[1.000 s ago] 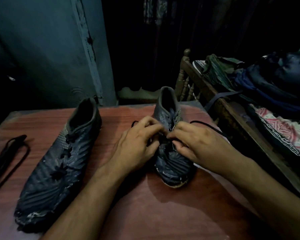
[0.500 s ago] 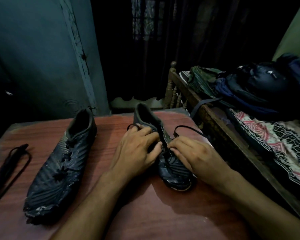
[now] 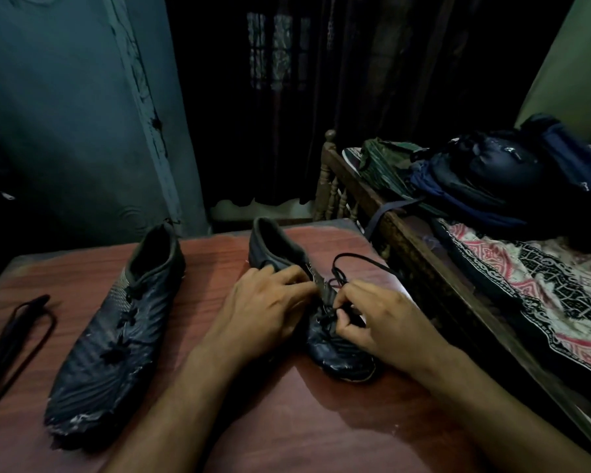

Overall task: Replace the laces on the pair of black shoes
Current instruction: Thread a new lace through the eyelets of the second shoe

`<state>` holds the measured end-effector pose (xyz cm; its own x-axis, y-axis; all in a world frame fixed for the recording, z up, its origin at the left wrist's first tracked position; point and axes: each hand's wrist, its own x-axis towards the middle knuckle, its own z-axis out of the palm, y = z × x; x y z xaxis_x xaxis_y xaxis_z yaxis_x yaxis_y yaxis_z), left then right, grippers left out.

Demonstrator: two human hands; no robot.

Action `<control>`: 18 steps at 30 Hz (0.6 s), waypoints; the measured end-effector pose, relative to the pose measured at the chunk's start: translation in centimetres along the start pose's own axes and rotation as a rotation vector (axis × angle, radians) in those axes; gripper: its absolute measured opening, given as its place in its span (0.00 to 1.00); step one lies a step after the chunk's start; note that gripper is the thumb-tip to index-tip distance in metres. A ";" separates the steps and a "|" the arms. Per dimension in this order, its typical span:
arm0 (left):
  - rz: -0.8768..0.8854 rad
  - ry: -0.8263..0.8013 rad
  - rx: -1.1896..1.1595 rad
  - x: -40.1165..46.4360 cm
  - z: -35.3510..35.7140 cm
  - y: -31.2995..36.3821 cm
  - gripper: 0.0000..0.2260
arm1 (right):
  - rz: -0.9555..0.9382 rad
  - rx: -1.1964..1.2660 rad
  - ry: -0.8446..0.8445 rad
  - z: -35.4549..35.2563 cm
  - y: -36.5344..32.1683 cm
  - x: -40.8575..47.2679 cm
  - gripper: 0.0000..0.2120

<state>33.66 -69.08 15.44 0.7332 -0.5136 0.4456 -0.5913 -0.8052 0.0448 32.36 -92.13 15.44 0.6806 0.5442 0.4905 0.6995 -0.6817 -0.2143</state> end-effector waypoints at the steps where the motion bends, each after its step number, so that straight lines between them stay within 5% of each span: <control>1: 0.007 0.003 -0.016 0.0 0.1 -0.1 0.11 | 0.005 0.027 -0.025 -0.1 0.2 0.0 0.04; 18: -0.100 -0.055 -0.014 1.1 0.0 2.5 0.14 | -0.007 -0.023 0.003 -0.1 1.4 -0.5 0.13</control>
<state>32.94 -71.66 16.03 0.8058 -0.4467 0.3887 -0.5185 -0.8493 0.0990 33.00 -93.38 14.98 0.6755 0.5474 0.4941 0.6988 -0.6892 -0.1918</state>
